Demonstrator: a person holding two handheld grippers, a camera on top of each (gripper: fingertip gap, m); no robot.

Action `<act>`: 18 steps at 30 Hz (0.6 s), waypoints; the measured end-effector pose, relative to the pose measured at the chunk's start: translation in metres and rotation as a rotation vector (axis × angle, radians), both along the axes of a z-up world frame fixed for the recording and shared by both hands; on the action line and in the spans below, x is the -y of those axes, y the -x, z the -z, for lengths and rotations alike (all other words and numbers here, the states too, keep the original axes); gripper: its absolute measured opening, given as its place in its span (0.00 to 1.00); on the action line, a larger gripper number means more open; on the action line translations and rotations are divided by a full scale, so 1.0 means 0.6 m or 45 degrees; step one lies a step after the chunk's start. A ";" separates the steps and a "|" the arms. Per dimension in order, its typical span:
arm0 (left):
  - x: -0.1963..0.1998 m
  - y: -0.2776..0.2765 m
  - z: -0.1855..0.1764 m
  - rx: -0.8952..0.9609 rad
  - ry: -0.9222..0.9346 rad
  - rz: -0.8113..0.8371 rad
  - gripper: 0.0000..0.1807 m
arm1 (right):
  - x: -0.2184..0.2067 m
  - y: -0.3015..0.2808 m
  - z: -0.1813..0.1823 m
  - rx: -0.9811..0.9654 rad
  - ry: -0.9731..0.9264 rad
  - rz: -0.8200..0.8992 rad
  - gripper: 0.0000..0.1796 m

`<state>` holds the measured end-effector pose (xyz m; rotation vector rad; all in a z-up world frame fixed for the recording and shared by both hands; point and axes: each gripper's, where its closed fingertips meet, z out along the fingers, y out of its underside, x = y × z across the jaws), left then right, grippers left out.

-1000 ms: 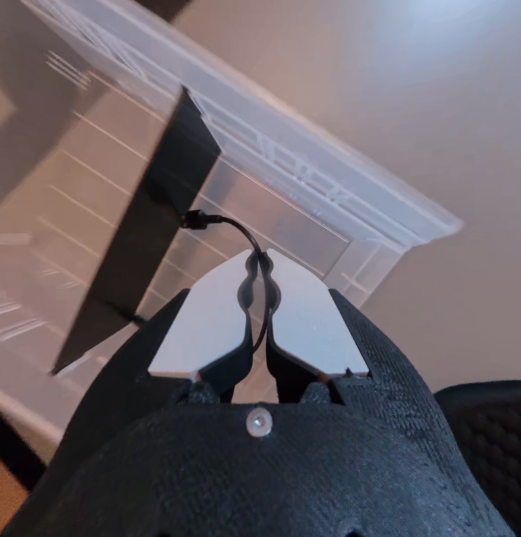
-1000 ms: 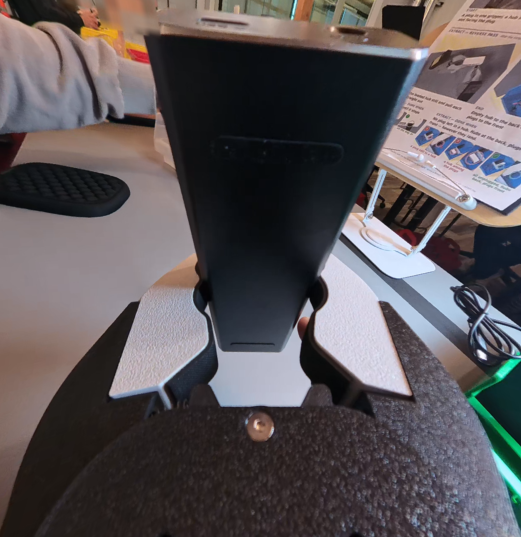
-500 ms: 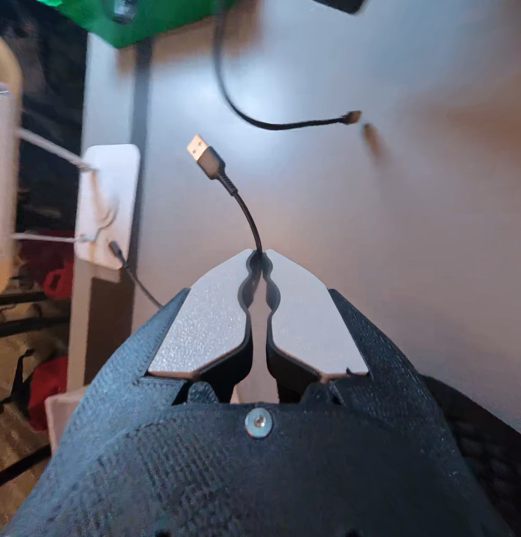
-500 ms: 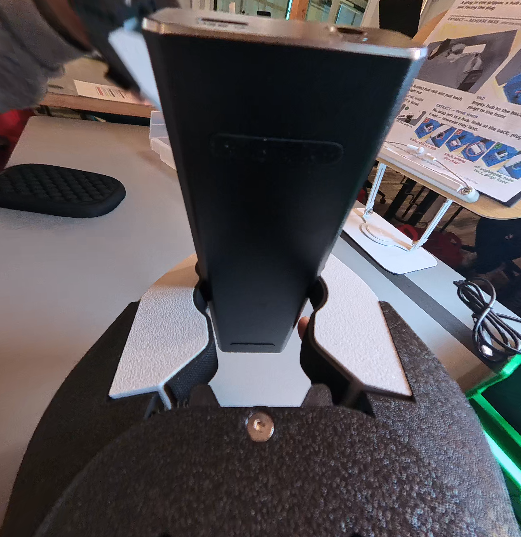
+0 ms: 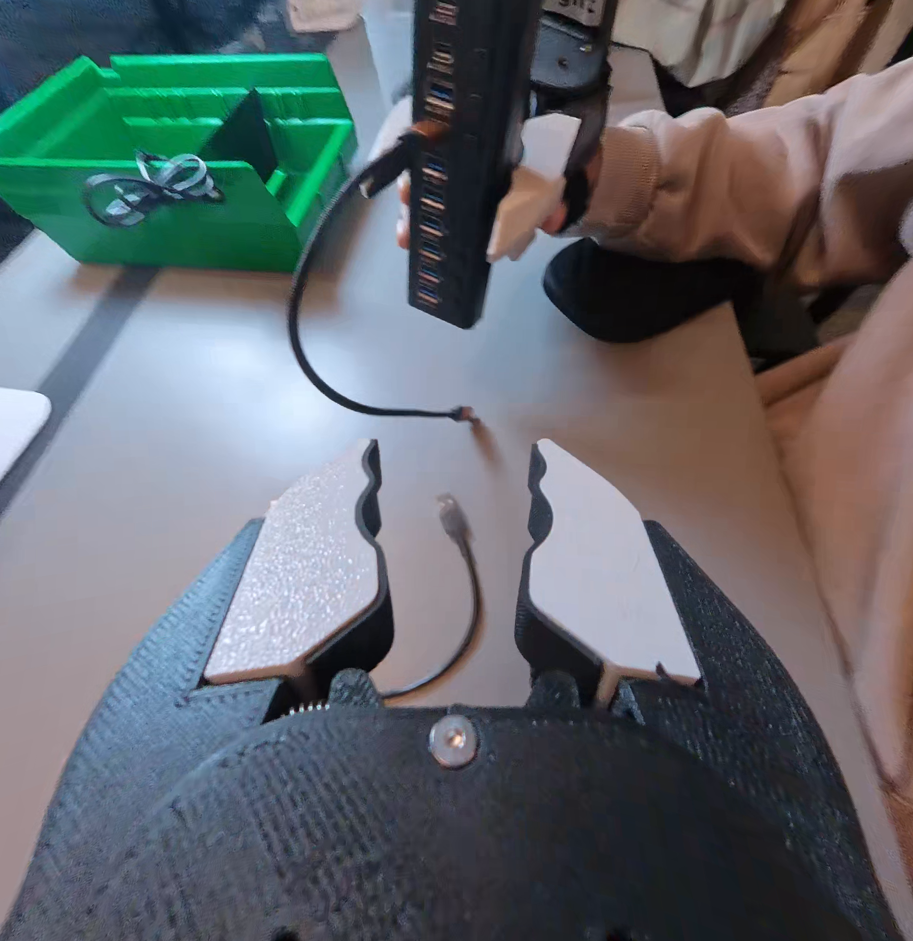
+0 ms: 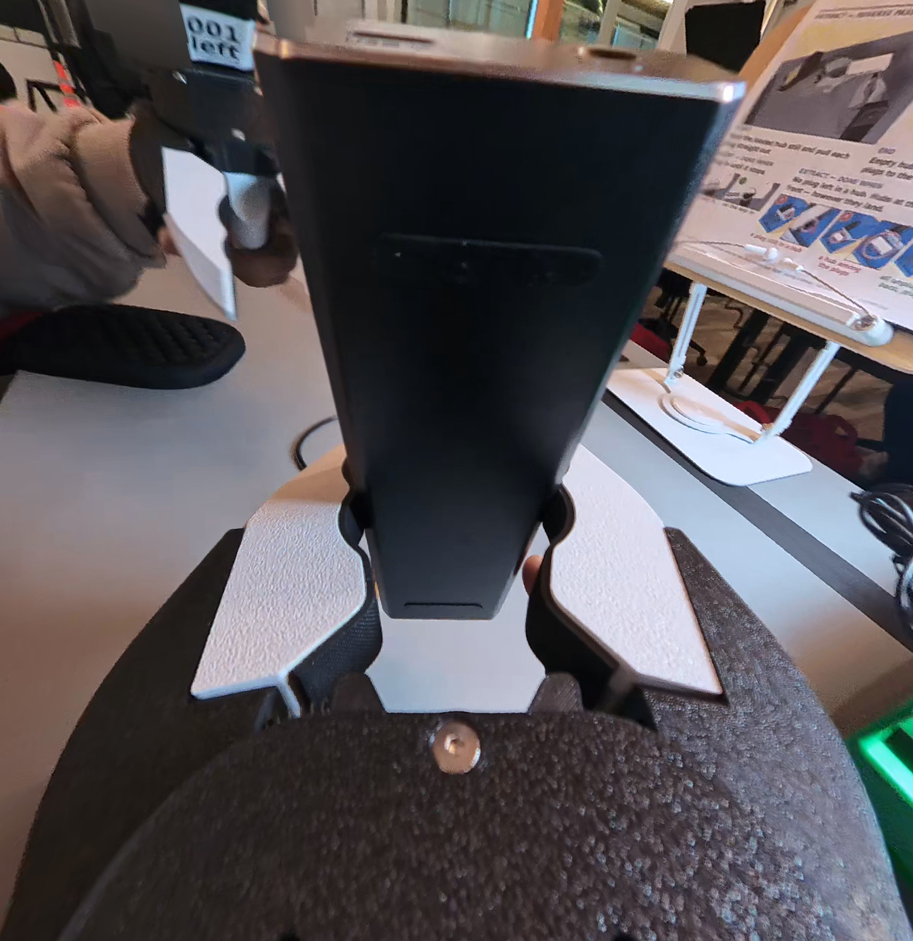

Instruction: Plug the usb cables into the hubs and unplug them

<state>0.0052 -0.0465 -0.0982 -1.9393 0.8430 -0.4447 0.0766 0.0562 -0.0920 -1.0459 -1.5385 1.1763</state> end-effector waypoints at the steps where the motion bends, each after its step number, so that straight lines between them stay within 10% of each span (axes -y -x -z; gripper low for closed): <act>1: -0.011 0.000 0.002 -0.013 -0.041 -0.013 0.33 | 0.006 0.002 -0.004 -0.023 0.014 -0.019 0.39; 18: -0.082 -0.148 0.031 0.249 -0.312 0.290 0.34 | 0.121 0.018 -0.065 -0.381 0.188 -0.336 0.39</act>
